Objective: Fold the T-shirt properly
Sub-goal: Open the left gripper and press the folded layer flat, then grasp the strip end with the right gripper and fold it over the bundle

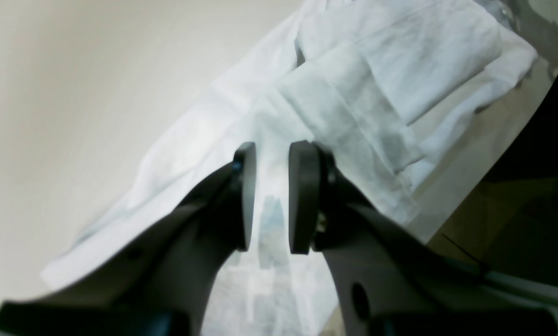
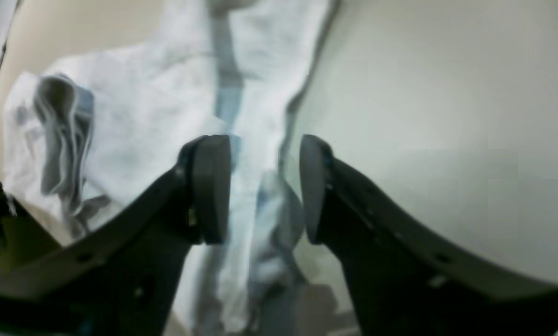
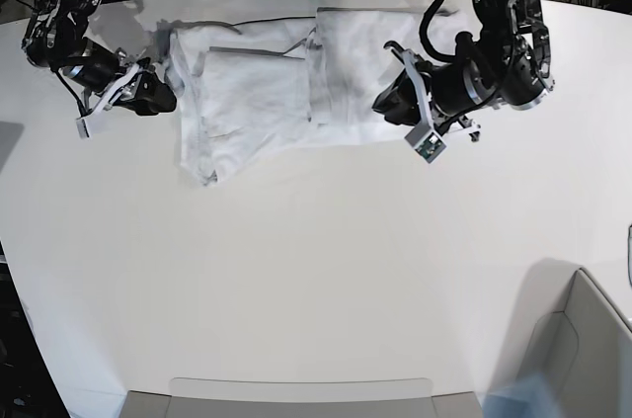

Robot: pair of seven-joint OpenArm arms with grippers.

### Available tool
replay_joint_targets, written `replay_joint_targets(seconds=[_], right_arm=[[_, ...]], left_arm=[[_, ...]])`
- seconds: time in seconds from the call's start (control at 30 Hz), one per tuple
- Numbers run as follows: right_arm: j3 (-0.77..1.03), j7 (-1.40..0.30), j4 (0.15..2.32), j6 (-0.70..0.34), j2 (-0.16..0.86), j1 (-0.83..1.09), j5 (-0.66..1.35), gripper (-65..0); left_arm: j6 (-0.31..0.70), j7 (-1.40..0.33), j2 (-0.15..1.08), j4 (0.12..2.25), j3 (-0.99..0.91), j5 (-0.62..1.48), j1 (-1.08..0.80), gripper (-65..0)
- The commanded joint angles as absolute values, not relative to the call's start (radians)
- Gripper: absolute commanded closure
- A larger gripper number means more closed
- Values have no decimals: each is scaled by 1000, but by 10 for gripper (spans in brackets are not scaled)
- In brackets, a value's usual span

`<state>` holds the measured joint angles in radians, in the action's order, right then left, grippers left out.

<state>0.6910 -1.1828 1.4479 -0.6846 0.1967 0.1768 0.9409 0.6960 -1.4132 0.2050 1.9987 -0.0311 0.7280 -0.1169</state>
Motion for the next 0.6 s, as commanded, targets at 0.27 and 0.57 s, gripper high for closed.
replay_joint_targets(seconds=[0.27,0.57], right_arm=[[573,-1159,1394,-698,200,143,978,-312],[472,-1158,1391,-698,130,94,888,-312]], left_arm=[[696,-1396,216,2014,-31,745,-110,-125],[696,-1396,217,2014,-33,742,-130,-125]])
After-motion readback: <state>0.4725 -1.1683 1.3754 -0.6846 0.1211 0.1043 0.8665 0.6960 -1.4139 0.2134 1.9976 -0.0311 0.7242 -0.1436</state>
